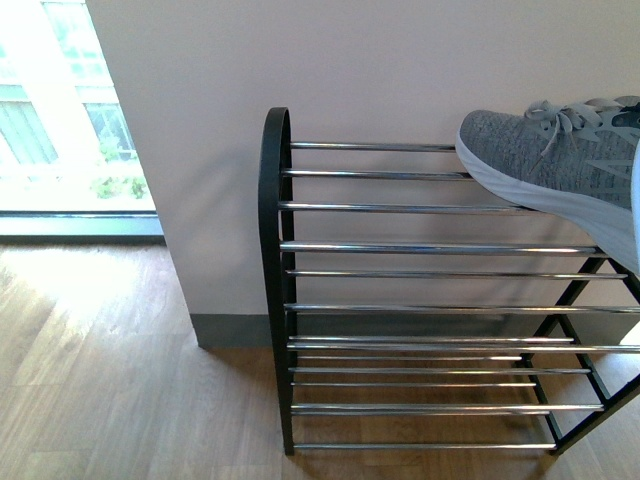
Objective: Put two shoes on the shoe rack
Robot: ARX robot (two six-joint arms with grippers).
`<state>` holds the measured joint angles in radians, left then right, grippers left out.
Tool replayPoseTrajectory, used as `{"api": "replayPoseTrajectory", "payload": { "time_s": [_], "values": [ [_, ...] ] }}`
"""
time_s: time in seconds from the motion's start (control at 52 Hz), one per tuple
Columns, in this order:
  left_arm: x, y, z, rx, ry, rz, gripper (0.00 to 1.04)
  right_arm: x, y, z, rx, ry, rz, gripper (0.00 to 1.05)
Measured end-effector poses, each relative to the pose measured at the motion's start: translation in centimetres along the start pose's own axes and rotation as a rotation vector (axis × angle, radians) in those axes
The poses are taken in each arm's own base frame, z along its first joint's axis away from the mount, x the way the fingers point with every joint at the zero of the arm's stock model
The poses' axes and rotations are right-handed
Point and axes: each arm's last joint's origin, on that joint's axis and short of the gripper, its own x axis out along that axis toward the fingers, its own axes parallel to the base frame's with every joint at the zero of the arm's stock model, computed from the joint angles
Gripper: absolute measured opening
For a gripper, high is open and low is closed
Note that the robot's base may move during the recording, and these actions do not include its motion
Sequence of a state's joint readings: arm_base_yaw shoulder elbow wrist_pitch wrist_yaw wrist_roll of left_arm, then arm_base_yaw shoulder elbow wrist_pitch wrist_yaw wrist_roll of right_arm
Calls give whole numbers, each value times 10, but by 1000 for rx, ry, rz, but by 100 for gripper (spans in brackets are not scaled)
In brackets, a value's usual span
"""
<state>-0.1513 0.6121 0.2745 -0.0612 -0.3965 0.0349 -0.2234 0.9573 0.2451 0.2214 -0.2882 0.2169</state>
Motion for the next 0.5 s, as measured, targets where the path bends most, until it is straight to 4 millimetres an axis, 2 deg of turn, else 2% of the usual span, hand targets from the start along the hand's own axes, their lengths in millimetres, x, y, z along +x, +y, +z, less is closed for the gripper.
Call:
{"api": "replayPoseTrajectory", "payload": {
  "time_s": [0.077,0.173,0.404,0.443,0.5],
  "values": [
    [0,0,0,0,0,0,2,-1,5,2,-141,-187,91,1],
    [0,0,0,0,0,0,2,-2,22,22,-196,-272,127,1],
    [0,0,0,0,0,0,2,27,90,61,-285,-207,189,1],
    [0,0,0,0,0,0,2,31,97,64,-293,-197,198,1],
    [0,0,0,0,0,0,2,46,118,72,-332,-159,208,1]
  ]
}}
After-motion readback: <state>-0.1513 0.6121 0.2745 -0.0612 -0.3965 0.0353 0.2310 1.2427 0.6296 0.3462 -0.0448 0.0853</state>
